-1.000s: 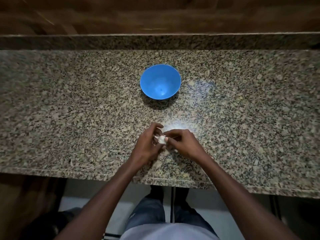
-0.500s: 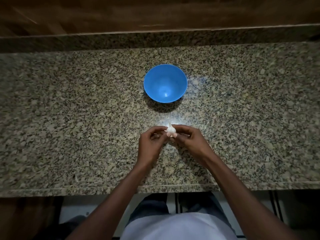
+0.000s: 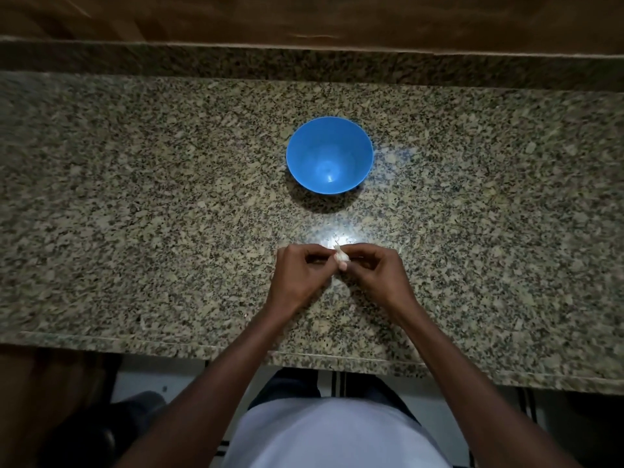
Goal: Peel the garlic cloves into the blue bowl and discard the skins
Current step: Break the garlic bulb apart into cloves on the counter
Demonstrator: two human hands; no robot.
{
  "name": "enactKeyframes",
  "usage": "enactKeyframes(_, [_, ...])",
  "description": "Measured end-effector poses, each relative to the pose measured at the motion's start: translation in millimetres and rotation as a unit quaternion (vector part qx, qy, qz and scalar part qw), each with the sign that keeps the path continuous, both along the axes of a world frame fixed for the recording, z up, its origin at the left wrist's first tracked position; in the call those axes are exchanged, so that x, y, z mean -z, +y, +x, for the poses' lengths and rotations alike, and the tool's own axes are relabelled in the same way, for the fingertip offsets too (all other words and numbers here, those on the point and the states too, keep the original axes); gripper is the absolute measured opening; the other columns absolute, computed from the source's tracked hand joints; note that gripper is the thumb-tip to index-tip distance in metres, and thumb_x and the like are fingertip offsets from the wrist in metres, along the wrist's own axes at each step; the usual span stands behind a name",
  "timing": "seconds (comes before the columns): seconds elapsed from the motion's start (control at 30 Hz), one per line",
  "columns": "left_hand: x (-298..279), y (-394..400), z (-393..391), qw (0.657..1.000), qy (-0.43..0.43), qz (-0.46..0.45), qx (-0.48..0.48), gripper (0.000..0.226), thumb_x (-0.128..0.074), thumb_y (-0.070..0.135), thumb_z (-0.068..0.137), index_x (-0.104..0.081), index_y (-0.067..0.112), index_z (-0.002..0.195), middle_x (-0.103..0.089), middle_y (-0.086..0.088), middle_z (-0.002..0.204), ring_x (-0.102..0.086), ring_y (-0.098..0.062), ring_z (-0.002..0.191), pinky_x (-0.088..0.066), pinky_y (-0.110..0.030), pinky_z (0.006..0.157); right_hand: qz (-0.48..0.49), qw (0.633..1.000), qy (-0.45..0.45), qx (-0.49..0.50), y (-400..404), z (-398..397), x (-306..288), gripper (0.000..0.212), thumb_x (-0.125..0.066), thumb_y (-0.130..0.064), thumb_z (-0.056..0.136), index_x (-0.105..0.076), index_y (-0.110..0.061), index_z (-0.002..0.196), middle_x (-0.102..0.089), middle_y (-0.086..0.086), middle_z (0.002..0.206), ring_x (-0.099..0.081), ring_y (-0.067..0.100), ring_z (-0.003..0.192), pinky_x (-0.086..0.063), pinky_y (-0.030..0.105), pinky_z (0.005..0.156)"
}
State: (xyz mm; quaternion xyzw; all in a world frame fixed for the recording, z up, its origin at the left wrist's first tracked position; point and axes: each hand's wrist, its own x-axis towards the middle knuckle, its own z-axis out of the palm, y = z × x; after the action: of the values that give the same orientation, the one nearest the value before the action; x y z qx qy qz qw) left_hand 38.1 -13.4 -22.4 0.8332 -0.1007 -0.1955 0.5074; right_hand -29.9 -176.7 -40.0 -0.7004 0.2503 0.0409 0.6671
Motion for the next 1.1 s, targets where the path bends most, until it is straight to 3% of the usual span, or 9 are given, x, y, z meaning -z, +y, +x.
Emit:
enactKeyframes(0.13, [-5.0, -8.5, -0.2, 0.998, -0.037, 0.044, -0.009, 0.026, -0.086, 0.026, 0.081, -0.082, 0.01, 0.101, -0.079, 0.004, 0.085, -0.072, 0.004, 0.072, -0.06, -0.017, 0.067, -0.017, 1.0, 0.003, -0.006, -4.1, 3.3, 4.2, 0.028, -0.085, -0.005, 0.083, -0.08, -0.01, 0.11, -0.081, 0.0, 0.104, -0.077, 0.016, 0.099, -0.063, 0.046, 0.092])
enactKeyframes(0.33, [-7.8, -24.2, -9.6, 0.993, -0.051, 0.071, -0.075, 0.015, -0.08, 0.019, 0.081, -0.082, 0.011, 0.093, -0.078, 0.004, 0.079, -0.071, 0.001, 0.066, -0.06, -0.019, 0.061, -0.007, 1.0, 0.003, -0.002, -5.6, 6.1, 5.0, 0.025, -0.082, 0.0, 0.084, -0.081, -0.009, 0.107, -0.081, 0.001, 0.1, -0.078, 0.018, 0.096, -0.064, 0.048, 0.088])
enactKeyframes(0.57, [-1.9, -23.0, -25.7, 0.99, -0.041, 0.077, -0.112, 0.018, -0.08, 0.014, 0.081, -0.081, 0.012, 0.098, -0.079, 0.003, 0.087, -0.073, -0.001, 0.075, -0.064, -0.025, 0.071, -0.014, 0.999, 0.021, -0.033, -5.7, 1.1, 6.3, 0.027, -0.079, 0.002, 0.087, -0.079, -0.011, 0.112, -0.08, 0.001, 0.105, -0.076, 0.015, 0.099, -0.064, 0.044, 0.088])
enactKeyframes(0.73, [-2.6, -21.4, -30.1, 0.989, -0.049, 0.065, -0.124, 0.015, -0.079, 0.013, 0.081, -0.08, 0.014, 0.096, -0.078, 0.005, 0.085, -0.072, 0.001, 0.075, -0.064, -0.025, 0.073, -0.013, 0.998, 0.038, -0.042, -3.5, 0.7, 6.4, 0.031, -0.076, -0.002, 0.092, -0.075, -0.012, 0.121, -0.078, 0.003, 0.109, -0.076, 0.018, 0.101, -0.064, 0.048, 0.089])
enactKeyframes(0.93, [-3.0, -19.2, -32.5, 0.984, 0.043, -0.037, -0.167, 0.006, -0.077, 0.009, 0.086, -0.077, 0.009, 0.092, -0.077, 0.003, 0.084, -0.074, -0.005, 0.077, -0.06, -0.021, 0.069, 0.106, 0.993, 0.034, 0.027, -2.2, -3.5, -2.3, 0.024, -0.078, -0.005, 0.091, -0.073, -0.013, 0.113, -0.076, 0.004, 0.107, -0.076, 0.024, 0.102, -0.064, 0.041, 0.089])
enactKeyframes(1.03, [1.3, -15.0, -32.8, 0.959, 0.135, -0.112, -0.223, 0.009, -0.07, 0.0, 0.092, -0.074, 0.001, 0.1, -0.078, -0.011, 0.09, -0.076, -0.017, 0.082, -0.061, -0.026, 0.071, 0.157, 0.984, 0.043, 0.067, -0.2, -2.2, -2.9, 0.032, -0.076, -0.002, 0.092, -0.068, 0.001, 0.123, -0.073, 0.019, 0.117, -0.075, 0.035, 0.105, -0.063, 0.046, 0.089])
enactKeyframes(1.1, [3.4, -11.6, -35.0, 0.93, 0.191, -0.164, -0.266, 0.012, -0.068, 0.001, 0.095, -0.072, -0.003, 0.105, -0.077, -0.015, 0.092, -0.075, -0.022, 0.082, -0.062, -0.027, 0.075, 0.162, 0.982, 0.052, 0.082, 0.4, 1.5, -5.1, 0.028, -0.073, -0.003, 0.095, -0.066, 0.0, 0.122, -0.073, 0.022, 0.114, -0.077, 0.034, 0.098, -0.064, 0.048, 0.088])
